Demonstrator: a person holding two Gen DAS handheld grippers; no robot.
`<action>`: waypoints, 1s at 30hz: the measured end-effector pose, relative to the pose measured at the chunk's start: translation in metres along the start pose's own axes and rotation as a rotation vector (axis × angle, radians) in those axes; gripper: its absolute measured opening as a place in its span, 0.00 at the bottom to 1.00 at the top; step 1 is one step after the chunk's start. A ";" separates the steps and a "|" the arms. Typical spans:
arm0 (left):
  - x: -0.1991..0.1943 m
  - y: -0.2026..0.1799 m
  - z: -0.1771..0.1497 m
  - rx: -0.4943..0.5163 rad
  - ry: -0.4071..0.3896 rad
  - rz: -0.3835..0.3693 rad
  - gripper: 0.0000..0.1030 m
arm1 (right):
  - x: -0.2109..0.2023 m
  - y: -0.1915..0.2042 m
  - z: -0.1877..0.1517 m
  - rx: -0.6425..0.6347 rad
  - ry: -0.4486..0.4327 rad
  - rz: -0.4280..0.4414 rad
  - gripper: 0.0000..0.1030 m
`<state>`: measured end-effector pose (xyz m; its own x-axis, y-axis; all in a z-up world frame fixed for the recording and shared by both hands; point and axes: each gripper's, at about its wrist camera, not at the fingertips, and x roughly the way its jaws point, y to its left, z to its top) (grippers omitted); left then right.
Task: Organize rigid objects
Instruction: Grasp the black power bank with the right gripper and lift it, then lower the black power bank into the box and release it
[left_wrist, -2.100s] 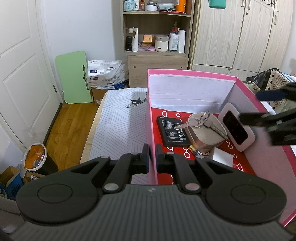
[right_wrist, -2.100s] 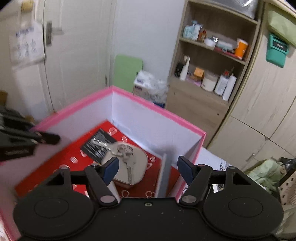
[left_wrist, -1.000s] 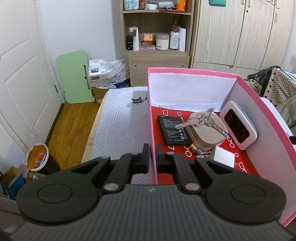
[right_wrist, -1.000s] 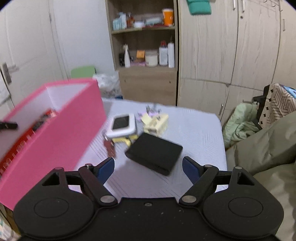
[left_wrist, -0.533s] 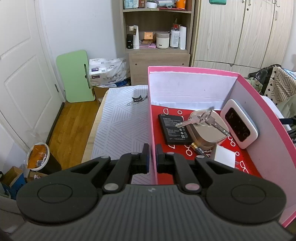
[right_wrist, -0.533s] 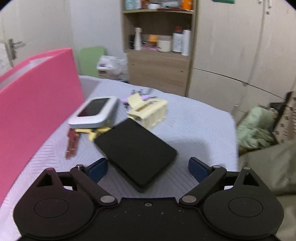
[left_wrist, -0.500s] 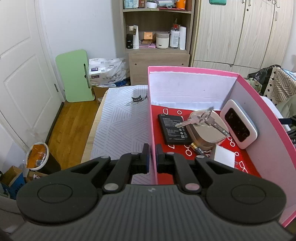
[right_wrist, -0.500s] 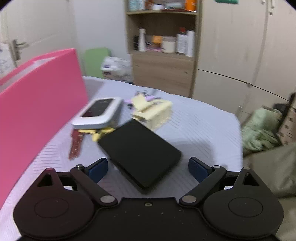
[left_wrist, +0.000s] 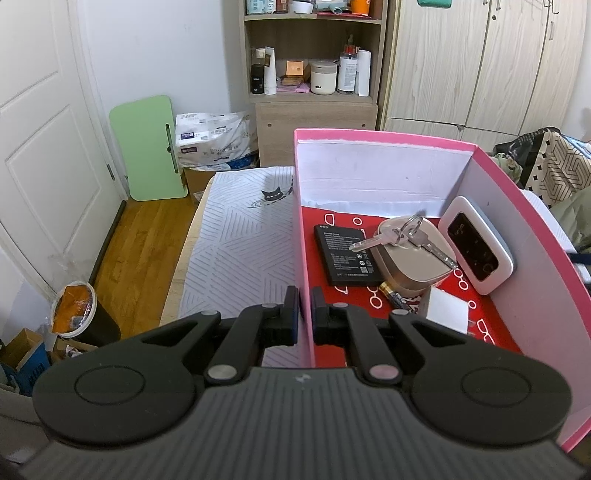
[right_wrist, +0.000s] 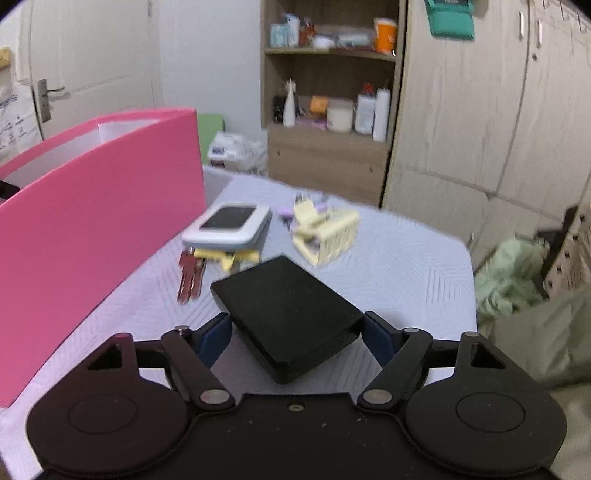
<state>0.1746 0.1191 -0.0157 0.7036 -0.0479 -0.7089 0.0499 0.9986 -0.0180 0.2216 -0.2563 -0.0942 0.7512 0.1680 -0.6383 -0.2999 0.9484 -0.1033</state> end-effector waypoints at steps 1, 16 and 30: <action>0.000 0.000 0.000 0.000 0.000 -0.001 0.06 | -0.002 0.002 -0.002 0.010 0.024 0.017 0.74; -0.001 -0.004 0.001 0.016 0.004 0.006 0.06 | 0.004 0.013 0.021 -0.120 0.054 0.047 0.83; -0.006 -0.007 0.000 0.024 -0.040 0.029 0.04 | -0.015 0.023 0.025 0.032 -0.063 0.022 0.70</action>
<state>0.1703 0.1123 -0.0110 0.7327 -0.0199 -0.6802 0.0453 0.9988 0.0196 0.2184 -0.2306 -0.0680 0.7807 0.2047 -0.5905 -0.2986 0.9522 -0.0646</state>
